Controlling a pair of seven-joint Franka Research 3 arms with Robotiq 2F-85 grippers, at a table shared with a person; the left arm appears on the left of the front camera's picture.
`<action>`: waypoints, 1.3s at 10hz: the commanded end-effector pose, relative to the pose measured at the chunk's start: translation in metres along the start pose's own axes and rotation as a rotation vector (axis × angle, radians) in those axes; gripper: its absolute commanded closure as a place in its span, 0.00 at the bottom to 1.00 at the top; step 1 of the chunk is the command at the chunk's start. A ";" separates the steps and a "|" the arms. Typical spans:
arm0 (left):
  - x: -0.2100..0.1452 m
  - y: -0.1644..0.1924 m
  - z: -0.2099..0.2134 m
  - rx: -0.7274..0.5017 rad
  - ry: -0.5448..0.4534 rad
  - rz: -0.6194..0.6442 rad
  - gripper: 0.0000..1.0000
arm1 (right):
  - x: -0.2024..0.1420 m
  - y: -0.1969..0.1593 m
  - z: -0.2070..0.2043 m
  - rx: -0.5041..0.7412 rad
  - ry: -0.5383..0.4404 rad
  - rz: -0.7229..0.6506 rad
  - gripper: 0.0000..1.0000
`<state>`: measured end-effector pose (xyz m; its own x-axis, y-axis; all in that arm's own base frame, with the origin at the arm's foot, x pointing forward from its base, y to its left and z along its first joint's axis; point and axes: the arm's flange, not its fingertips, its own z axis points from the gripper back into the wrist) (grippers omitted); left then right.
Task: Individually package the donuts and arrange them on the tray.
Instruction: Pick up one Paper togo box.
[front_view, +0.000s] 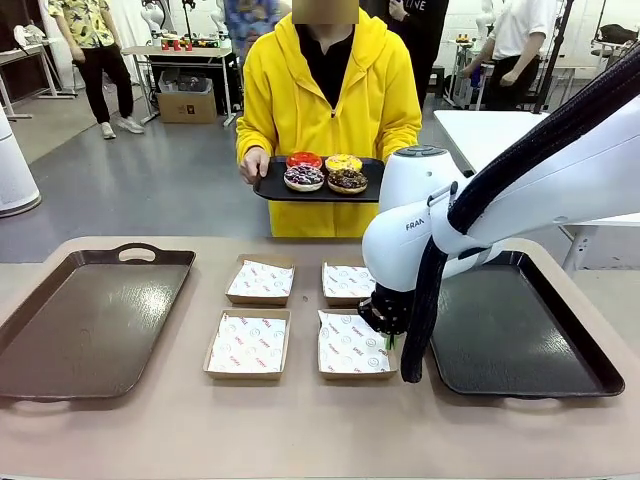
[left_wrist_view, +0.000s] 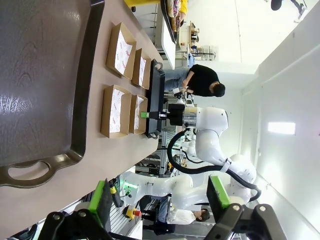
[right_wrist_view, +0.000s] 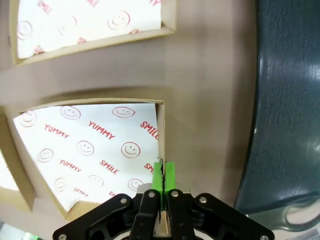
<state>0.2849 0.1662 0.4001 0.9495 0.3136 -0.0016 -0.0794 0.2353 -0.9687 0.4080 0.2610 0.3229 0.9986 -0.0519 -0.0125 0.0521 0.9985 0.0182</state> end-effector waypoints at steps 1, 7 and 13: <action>-0.001 -0.002 0.001 -0.018 -0.012 0.001 0.00 | -0.006 0.001 0.012 0.057 0.034 -0.098 1.00; -0.001 -0.002 0.001 -0.018 -0.012 0.001 0.00 | -0.018 -0.006 0.165 -0.117 0.053 0.003 1.00; -0.001 -0.002 0.001 -0.018 -0.012 0.001 0.00 | 0.084 -0.008 0.241 -0.062 0.071 0.042 1.00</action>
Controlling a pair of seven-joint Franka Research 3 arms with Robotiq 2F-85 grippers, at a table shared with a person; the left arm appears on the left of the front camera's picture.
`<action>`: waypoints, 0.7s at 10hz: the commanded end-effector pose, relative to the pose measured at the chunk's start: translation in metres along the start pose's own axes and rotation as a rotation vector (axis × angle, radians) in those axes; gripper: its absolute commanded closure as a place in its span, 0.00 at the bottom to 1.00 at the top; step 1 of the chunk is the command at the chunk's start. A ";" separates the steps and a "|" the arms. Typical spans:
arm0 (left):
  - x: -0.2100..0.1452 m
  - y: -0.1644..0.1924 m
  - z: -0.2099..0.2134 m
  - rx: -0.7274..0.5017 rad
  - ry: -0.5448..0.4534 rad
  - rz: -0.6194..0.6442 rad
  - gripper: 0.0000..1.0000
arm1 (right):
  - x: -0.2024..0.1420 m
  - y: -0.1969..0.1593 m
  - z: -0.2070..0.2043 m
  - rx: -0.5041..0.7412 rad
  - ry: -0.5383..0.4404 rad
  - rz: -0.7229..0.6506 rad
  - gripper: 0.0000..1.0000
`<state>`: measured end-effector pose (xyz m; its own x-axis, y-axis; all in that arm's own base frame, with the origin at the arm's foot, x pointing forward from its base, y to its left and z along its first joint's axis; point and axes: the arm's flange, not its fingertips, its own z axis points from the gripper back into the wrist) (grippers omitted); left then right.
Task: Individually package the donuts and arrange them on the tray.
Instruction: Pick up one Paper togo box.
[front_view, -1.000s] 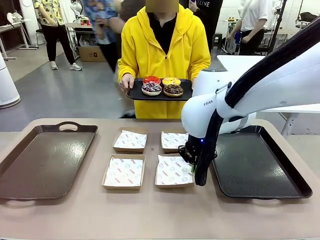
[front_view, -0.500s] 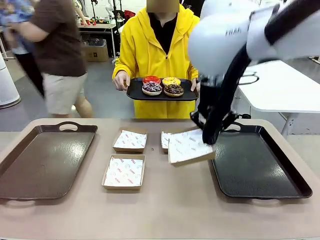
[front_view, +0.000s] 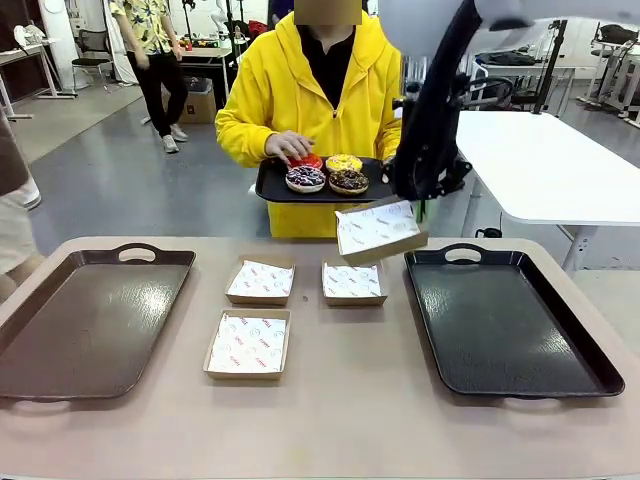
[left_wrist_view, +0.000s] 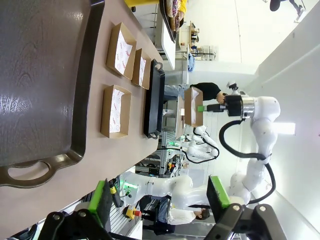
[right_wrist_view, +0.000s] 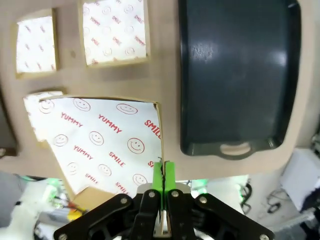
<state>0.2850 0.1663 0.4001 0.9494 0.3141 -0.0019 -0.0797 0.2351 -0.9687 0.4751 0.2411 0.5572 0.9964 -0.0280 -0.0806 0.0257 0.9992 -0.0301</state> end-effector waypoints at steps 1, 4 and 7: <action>-0.001 -0.002 0.001 -0.018 -0.012 0.001 0.00 | 0.034 0.001 0.008 -0.007 -0.013 0.024 1.00; -0.001 -0.002 0.001 -0.018 -0.012 0.001 0.00 | 0.067 0.001 -0.004 -0.004 -0.018 0.015 1.00; -0.001 -0.002 0.001 -0.018 -0.012 0.001 0.00 | 0.049 -0.004 0.001 0.014 -0.013 0.000 1.00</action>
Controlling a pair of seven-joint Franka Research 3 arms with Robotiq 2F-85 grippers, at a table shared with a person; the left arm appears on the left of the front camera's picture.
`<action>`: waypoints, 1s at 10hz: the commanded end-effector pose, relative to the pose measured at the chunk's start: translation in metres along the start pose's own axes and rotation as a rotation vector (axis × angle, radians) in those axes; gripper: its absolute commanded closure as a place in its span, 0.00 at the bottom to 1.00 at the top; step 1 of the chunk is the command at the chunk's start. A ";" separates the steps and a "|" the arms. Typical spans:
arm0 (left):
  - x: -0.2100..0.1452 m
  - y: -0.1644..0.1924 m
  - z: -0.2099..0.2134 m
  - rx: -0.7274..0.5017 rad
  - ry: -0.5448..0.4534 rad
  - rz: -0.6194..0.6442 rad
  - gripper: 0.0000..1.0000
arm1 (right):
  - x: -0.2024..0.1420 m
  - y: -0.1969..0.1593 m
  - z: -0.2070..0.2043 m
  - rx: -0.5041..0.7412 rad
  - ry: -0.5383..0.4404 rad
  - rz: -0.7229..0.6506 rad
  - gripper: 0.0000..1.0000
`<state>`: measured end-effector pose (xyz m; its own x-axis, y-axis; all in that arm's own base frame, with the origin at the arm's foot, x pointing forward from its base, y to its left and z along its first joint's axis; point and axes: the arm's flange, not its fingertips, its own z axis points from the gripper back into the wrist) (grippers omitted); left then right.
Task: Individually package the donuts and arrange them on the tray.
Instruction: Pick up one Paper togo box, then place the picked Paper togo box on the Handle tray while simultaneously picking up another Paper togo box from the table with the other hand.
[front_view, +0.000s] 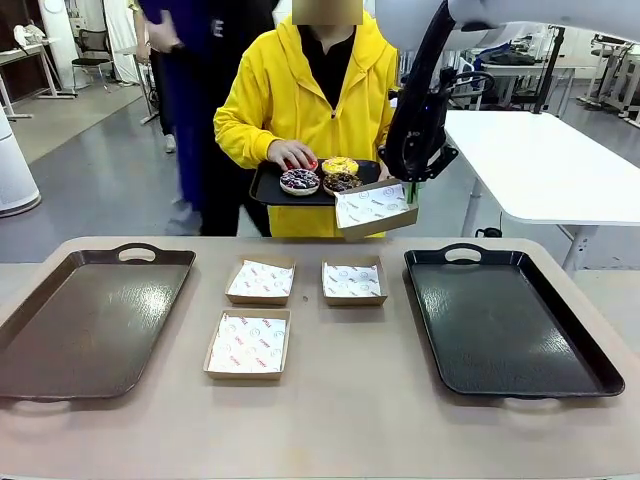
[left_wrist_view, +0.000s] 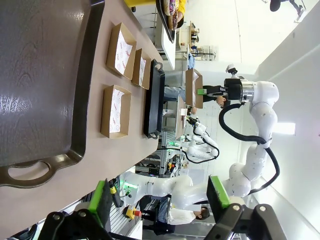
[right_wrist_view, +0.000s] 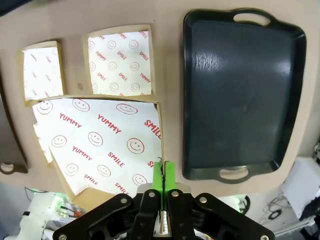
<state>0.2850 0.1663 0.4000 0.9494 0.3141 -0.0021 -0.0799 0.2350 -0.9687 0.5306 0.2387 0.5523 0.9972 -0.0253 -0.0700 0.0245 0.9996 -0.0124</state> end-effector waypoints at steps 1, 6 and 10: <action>-0.001 -0.002 0.001 -0.018 -0.012 0.000 0.00 | -0.007 -0.003 0.001 -0.004 -0.002 -0.003 1.00; -0.001 -0.002 0.001 -0.018 -0.012 0.000 0.00 | -0.007 -0.003 0.001 -0.004 -0.002 -0.003 1.00; -0.001 -0.002 0.001 -0.018 -0.012 0.000 0.00 | -0.007 -0.003 0.001 -0.004 -0.002 -0.003 1.00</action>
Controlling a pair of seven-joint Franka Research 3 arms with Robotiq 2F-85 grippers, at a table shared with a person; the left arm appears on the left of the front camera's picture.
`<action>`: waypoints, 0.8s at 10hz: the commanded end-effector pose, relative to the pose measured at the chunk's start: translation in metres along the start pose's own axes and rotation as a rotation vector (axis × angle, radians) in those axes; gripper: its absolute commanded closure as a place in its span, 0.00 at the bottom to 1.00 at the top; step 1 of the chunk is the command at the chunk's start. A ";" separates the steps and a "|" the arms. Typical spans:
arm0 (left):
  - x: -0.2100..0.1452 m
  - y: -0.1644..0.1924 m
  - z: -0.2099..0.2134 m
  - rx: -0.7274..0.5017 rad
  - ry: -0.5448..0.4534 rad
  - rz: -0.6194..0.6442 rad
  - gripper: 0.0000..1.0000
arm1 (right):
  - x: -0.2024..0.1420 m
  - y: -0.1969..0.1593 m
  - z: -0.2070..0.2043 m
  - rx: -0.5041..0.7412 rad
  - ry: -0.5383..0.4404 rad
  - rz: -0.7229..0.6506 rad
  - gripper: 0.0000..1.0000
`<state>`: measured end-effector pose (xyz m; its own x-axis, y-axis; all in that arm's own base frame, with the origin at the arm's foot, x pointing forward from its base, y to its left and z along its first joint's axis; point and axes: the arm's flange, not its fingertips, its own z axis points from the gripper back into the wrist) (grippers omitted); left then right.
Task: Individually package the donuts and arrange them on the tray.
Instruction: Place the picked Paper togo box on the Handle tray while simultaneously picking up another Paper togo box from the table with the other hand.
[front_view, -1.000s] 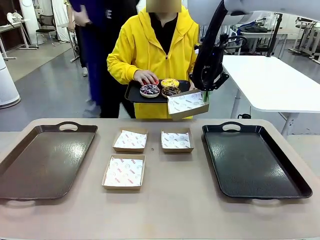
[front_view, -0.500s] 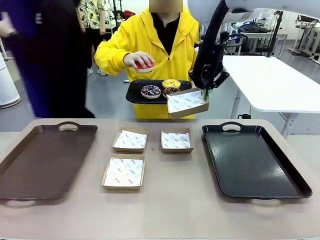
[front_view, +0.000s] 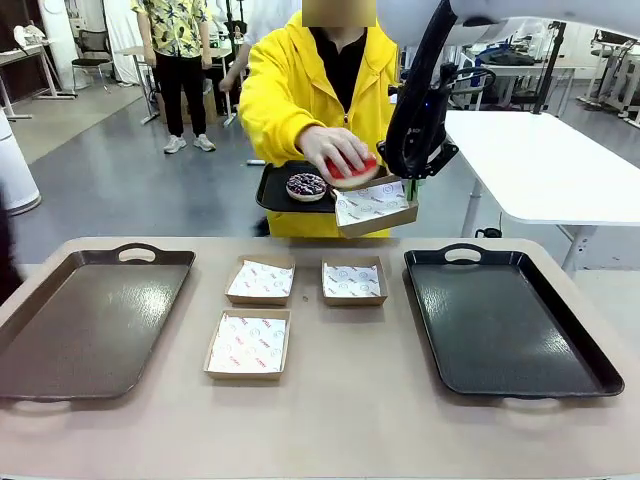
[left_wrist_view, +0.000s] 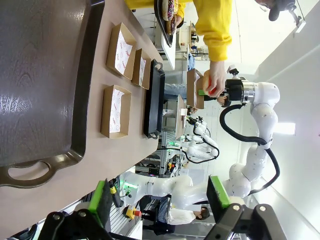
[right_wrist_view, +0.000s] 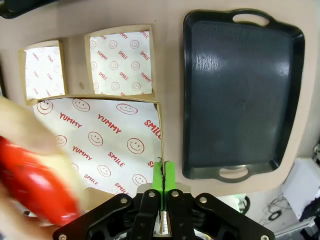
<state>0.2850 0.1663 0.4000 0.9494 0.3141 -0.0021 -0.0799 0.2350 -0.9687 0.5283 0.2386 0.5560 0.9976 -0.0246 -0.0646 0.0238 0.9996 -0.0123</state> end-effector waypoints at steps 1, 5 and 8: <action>-0.001 -0.002 0.001 -0.018 -0.012 0.000 0.00 | -0.004 -0.003 -0.002 -0.004 0.003 -0.003 1.00; -0.001 -0.002 0.001 -0.018 -0.012 0.000 0.00 | -0.004 -0.003 -0.002 -0.004 0.003 -0.003 1.00; -0.001 -0.002 0.001 -0.018 -0.012 0.000 0.00 | -0.004 -0.003 -0.002 -0.004 0.003 -0.003 1.00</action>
<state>0.2850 0.1663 0.4000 0.9494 0.3141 -0.0021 -0.0799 0.2350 -0.9687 0.5283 0.2386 0.5558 0.9976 -0.0246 -0.0650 0.0239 0.9996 -0.0125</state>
